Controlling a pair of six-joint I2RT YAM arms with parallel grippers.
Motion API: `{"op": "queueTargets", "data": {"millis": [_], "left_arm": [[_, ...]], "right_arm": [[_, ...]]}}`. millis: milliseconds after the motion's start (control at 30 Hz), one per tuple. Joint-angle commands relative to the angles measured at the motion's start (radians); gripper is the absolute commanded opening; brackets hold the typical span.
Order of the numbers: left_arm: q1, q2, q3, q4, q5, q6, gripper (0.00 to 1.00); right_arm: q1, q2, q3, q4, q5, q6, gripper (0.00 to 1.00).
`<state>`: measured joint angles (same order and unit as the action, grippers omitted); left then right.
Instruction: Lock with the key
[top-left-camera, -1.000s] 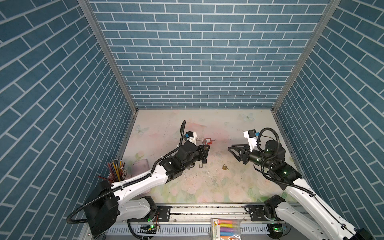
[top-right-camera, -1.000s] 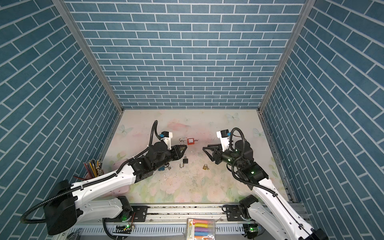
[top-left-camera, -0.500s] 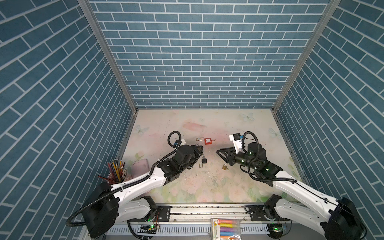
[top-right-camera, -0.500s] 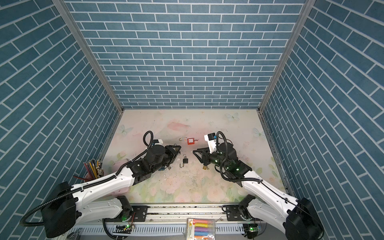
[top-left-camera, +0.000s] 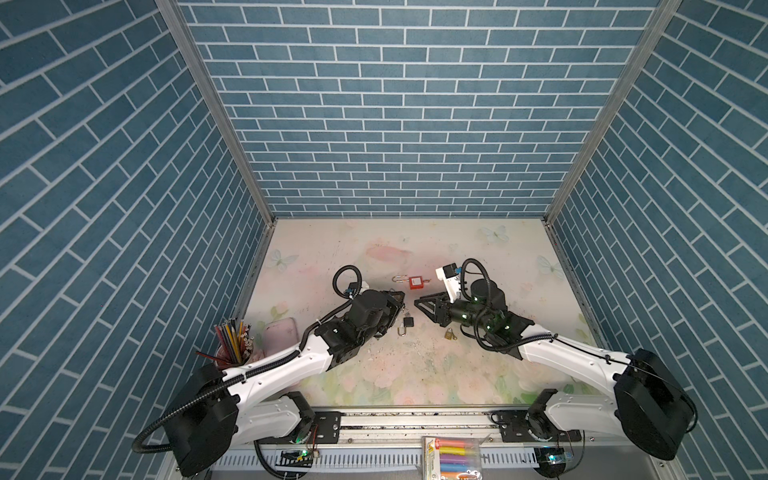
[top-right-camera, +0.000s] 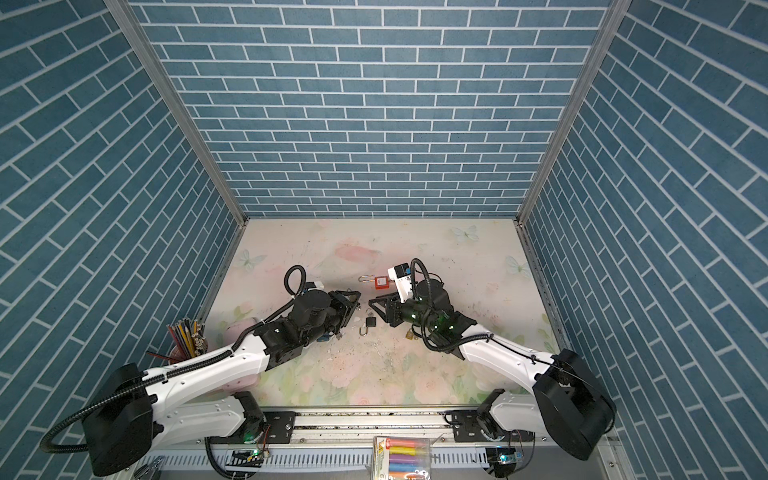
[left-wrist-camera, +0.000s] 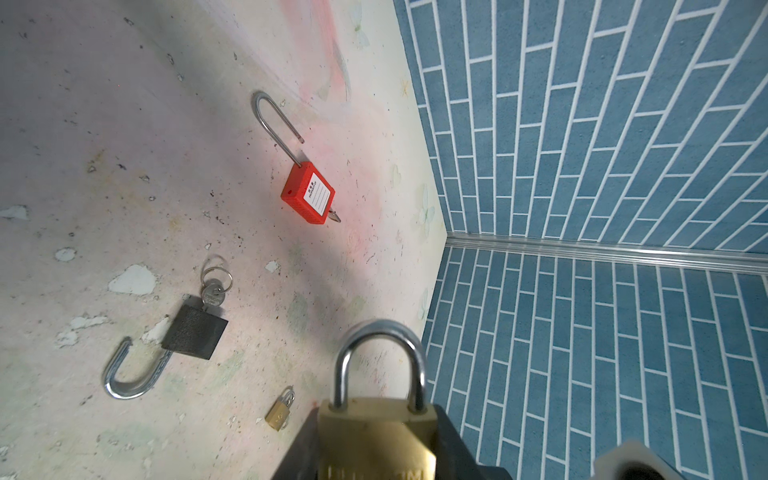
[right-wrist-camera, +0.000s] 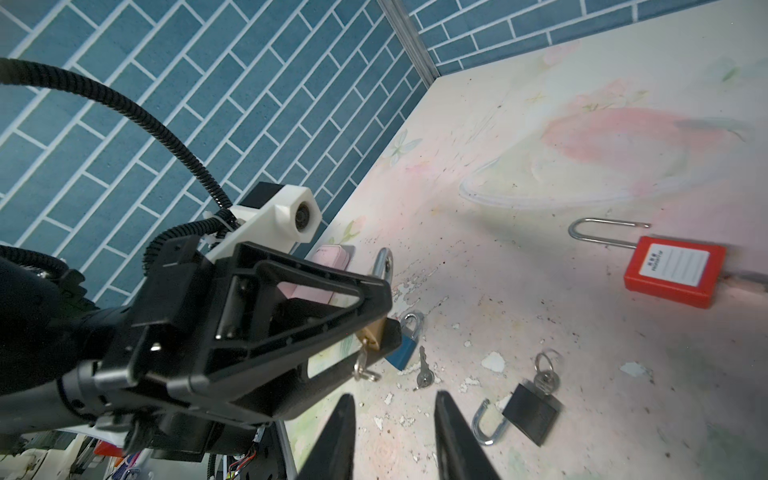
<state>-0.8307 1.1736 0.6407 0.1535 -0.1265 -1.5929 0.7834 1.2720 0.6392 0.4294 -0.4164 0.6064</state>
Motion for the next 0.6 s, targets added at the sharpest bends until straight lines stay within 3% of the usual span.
{"op": "queueTargets", "data": {"millis": [0,567], "left_arm": [[0.011,-0.005,-0.012,0.012,-0.005,-0.015,0.0],[0.019,-0.012,-0.014,0.003,0.007,-0.025,0.0]], "right_arm": [[0.017,0.037,0.043,0.058,-0.033,0.021,0.31],[0.045,0.159,0.109,0.065,-0.062,0.008,0.16]]}}
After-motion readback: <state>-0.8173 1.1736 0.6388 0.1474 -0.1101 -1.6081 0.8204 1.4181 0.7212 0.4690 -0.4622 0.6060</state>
